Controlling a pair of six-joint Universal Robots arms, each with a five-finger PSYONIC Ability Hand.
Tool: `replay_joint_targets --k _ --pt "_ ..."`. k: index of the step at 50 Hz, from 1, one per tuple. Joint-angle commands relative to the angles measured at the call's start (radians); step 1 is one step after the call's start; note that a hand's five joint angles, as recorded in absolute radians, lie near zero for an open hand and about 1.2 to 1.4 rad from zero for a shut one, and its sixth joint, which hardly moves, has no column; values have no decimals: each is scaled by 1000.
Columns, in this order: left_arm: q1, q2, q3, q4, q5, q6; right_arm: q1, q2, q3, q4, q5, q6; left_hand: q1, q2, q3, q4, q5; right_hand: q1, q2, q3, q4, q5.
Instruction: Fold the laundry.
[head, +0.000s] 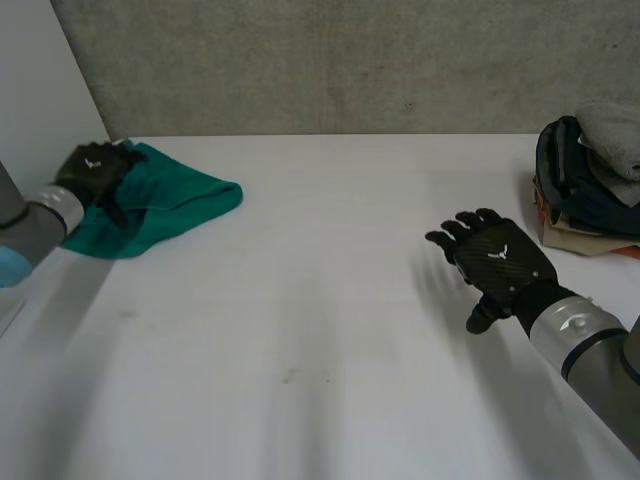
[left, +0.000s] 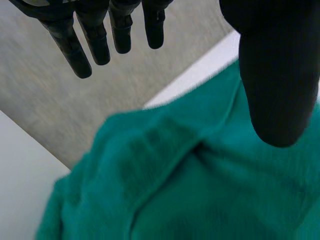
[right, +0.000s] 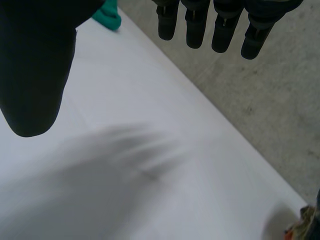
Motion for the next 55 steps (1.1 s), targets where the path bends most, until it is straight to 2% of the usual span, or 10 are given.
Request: replay_joint_targets --k 1,9,19,20,21,25,28,37,50,55 --pt "23 -191 183 1 33 3 -6 2 25 -15 7 6 214 209 202 212 196 -52 -36 -40 -43 -48" --pt "10 -205 193 8 36 -5 -6 3 25 -21 8 14 1188 1183 1176 1186 1169 -52 -36 -40 -43 -48" --pt "-36 -171 151 8 25 -8 -6 3 26 -19 8 15 1189 1184 1178 1187 1171 -52 -36 -40 -43 -48" --pt "-39 -158 141 7 24 -8 -6 3 26 -19 8 15 1050 1045 1038 1048 1032 -52 -36 -40 -43 -48" --pt "-41 -129 121 4 22 -11 -6 3 28 -19 8 15 720 715 709 718 702 -52 -36 -40 -43 -48" --pt "-40 -49 21 -4 19 -25 -12 2 28 -19 8 15 307 302 296 305 289 -52 -36 -40 -43 -48" --pt "-40 -3 -51 -2 22 -25 -13 2 28 -21 8 14 291 286 280 289 273 -52 -36 -40 -43 -48" --pt "-36 8 -79 4 18 -18 -13 18 28 -21 8 14 309 304 297 307 290 -52 -36 -40 -43 -48" --pt "-33 -128 59 10 -1 -15 -12 45 28 -21 8 8 482 477 470 480 463 -52 -36 -40 -43 -48" --pt "-38 -153 108 13 -14 -15 -12 45 28 -21 8 5 1188 1183 1176 1186 1169 -52 -36 -40 -43 -48"
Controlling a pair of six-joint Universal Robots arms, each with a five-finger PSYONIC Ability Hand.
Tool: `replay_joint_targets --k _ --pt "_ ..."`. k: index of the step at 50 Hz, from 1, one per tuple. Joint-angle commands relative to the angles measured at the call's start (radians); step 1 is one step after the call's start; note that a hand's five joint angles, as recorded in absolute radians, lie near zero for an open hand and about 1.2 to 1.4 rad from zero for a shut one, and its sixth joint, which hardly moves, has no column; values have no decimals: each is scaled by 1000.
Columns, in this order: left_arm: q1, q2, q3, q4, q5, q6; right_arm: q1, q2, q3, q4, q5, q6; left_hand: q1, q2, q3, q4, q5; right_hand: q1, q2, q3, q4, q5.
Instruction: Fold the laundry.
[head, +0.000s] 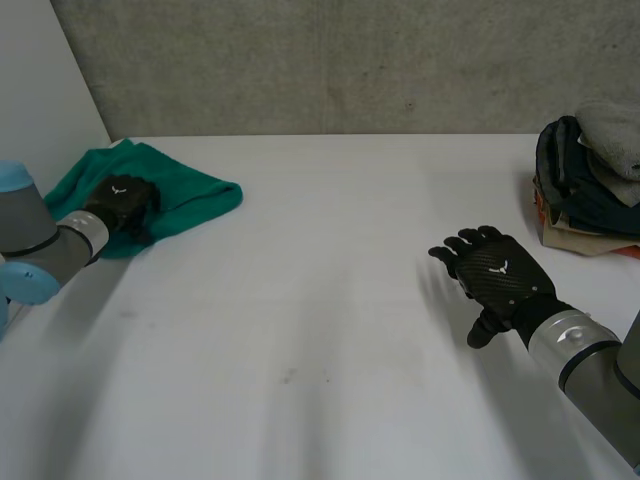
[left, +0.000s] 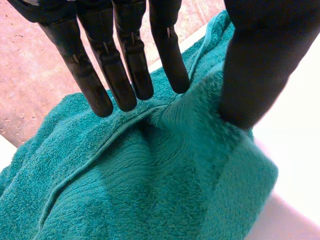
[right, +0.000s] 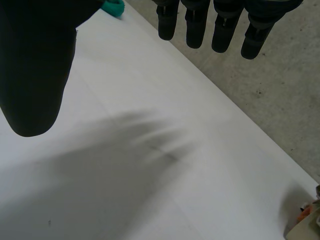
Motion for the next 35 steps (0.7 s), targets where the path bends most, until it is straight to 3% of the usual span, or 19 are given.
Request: replay_joint_targets --k 1,8,14,19,23,29,35 --pt "-9 -32 65 3 -27 0 0 4 0 0 0 -5 674 692 702 697 703 -52 -37 -40 -43 -48" --pt "-89 84 15 23 -141 -26 -6 4 -2 0 2 -5 674 692 702 697 703 -52 -37 -40 -43 -48" --pt "-175 306 -157 50 -142 -139 -18 4 -2 -2 2 -3 674 692 702 697 703 -52 -37 -40 -43 -48" --pt "-316 547 -353 104 -139 -291 -40 2 -3 -3 5 6 674 692 702 697 703 -52 -37 -40 -43 -48" --pt "-417 668 -460 150 -138 -345 -55 -5 -6 -2 18 9 674 692 702 697 703 -52 -37 -40 -43 -48" --pt "-564 661 -525 190 -138 -356 -68 -25 -9 -2 47 10 674 692 702 697 703 -52 -37 -40 -43 -48" --pt "-736 456 -478 178 -145 -351 -83 -41 -8 -1 55 12 674 692 702 697 703 -52 -37 -40 -43 -48"
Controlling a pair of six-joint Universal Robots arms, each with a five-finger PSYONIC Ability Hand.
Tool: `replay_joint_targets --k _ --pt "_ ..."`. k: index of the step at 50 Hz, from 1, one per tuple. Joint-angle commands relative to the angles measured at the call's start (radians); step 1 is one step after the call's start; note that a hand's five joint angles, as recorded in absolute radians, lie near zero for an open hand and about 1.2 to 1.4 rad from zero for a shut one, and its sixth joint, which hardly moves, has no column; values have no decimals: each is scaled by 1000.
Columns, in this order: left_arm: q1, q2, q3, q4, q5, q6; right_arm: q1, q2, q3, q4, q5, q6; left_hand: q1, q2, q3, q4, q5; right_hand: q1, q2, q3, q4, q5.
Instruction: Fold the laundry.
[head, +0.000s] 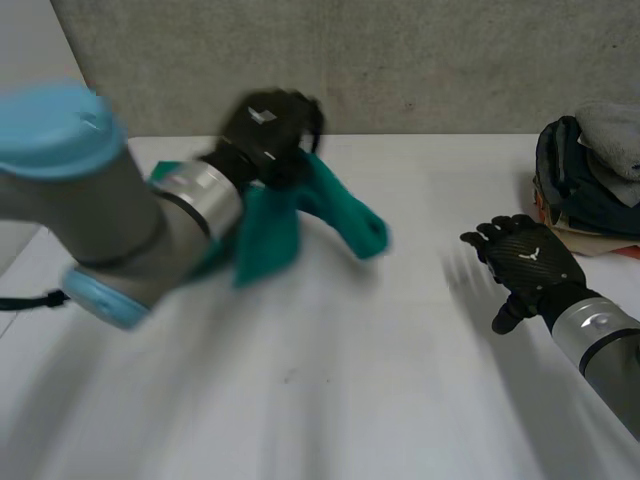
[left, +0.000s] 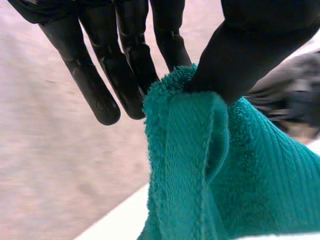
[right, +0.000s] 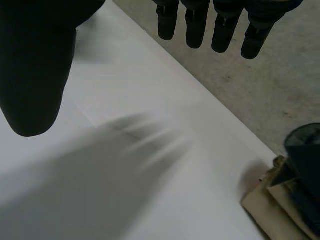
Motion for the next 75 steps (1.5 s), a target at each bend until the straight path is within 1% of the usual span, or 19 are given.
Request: replay_joint_targets --k 1,4,5,6,7,8,9,10,14,20,26,30,35,40,45,51,62,69,75 --pt "-186 -214 49 -5 -7 8 -16 -18 1 1 13 1 247 199 204 196 243 -52 -36 -40 -43 -48" --pt "-210 -241 60 -9 -10 8 -20 -17 1 1 12 1 247 199 204 196 243 -52 -36 -40 -43 -48" --pt "-210 -241 60 -9 -13 6 -20 -17 1 1 12 3 198 150 155 147 194 -52 -36 -40 -43 -48" --pt "-210 -238 62 -9 -15 6 -20 -17 1 1 12 3 -23 -71 -67 -74 -28 -52 -36 -40 -43 -48" --pt "-209 -234 62 -9 -18 6 -20 -17 1 1 12 3 -508 -556 -551 -559 -512 -52 -36 -40 -43 -48" --pt "-209 -228 60 -9 -19 9 -19 -17 1 1 12 3 -713 -761 -757 -765 -718 -52 -36 -40 -43 -48" --pt "-207 -220 60 -9 -19 11 -19 -17 1 1 12 3 -843 -891 -887 -894 -848 -52 -36 -40 -43 -48" --pt "-206 -206 57 -11 -19 11 -19 -17 1 1 12 3 -900 -947 -943 -951 -904 -52 -36 -40 -43 -48" --pt "-169 -100 19 -15 -18 11 -19 -20 1 3 16 4 -903 -951 -947 -954 -908 -52 -36 -40 -43 -48" --pt "1 74 -147 -26 -21 12 -9 -95 -18 64 18 62 -894 -942 -938 -946 -899 -52 -36 -40 -43 -48" --pt "132 111 -277 -38 -51 41 37 -141 -103 283 15 96 -883 -930 -926 -934 -887 -52 -36 -40 -43 -48" --pt "201 105 -354 -37 -97 122 96 -139 -142 376 15 102 -845 -892 -888 -896 -849 -52 -36 -40 -43 -48" --pt "265 93 -461 -15 -166 277 190 -97 -166 342 30 93 -774 -822 -818 -825 -779 -52 -36 -40 -43 -48" --pt "273 35 -497 58 -167 351 289 8 -211 304 124 84 -774 -822 -818 -825 -779 -52 -36 -40 -43 -48" --pt "275 -36 -486 94 -168 371 330 45 -223 270 182 86 -768 -816 -812 -819 -773 -52 -36 -40 -43 -48" --pt "296 -91 -451 98 -165 373 343 80 -216 210 191 89 -721 -769 -765 -773 -726 -52 -36 -40 -43 -48" --pt "302 -174 -374 98 -164 374 342 97 -197 182 190 90 -660 -707 -703 -711 -664 -52 -36 -40 -43 -48" --pt "317 -195 -340 104 -164 374 342 101 -191 172 191 86 -533 -581 -577 -585 -538 -52 -36 -40 -43 -48" --pt "336 -206 -306 104 -162 373 342 106 -191 170 191 86 -527 -575 -571 -579 -532 -52 -36 -40 -43 -48"
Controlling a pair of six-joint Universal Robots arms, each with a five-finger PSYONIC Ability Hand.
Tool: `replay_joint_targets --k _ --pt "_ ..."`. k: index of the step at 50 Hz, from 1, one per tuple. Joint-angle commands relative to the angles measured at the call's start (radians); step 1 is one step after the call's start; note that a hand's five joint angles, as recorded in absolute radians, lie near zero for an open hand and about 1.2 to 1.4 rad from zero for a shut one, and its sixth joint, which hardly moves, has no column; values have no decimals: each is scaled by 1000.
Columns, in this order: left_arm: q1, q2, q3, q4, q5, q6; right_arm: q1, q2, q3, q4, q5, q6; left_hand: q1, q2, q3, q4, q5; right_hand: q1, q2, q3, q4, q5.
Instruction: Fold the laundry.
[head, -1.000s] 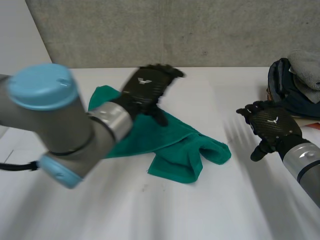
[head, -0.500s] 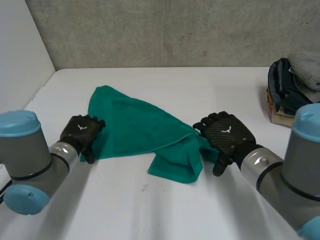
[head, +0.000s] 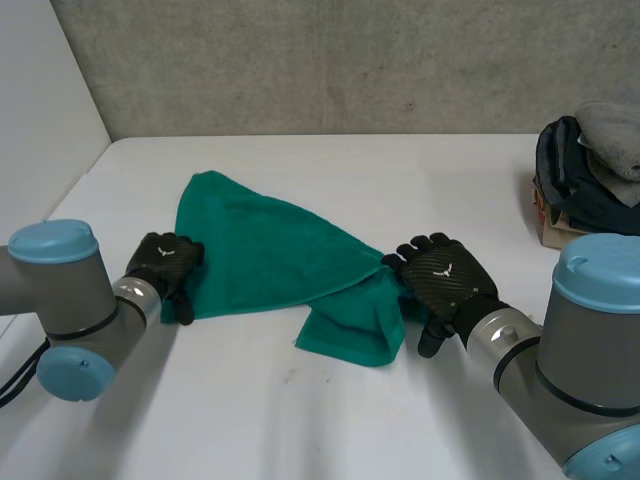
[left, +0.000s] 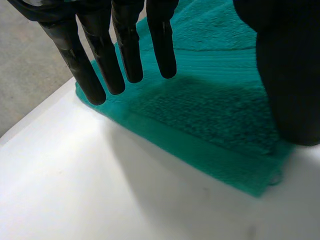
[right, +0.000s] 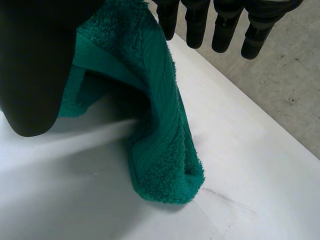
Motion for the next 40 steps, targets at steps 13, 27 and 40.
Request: replay_joint_targets --k 13,27,40 --pt "22 -40 79 30 8 -3 -1 10 2 -8 1 -1 297 304 302 297 396 -52 -37 -40 -43 -48" --pt "31 -5 31 71 57 -10 -18 8 -5 -26 22 13 869 876 875 870 969 -52 -37 -40 -43 -48" --pt "24 371 -84 73 69 -72 -156 106 -292 289 -56 284 869 876 875 870 969 -52 -37 -40 -43 -48"
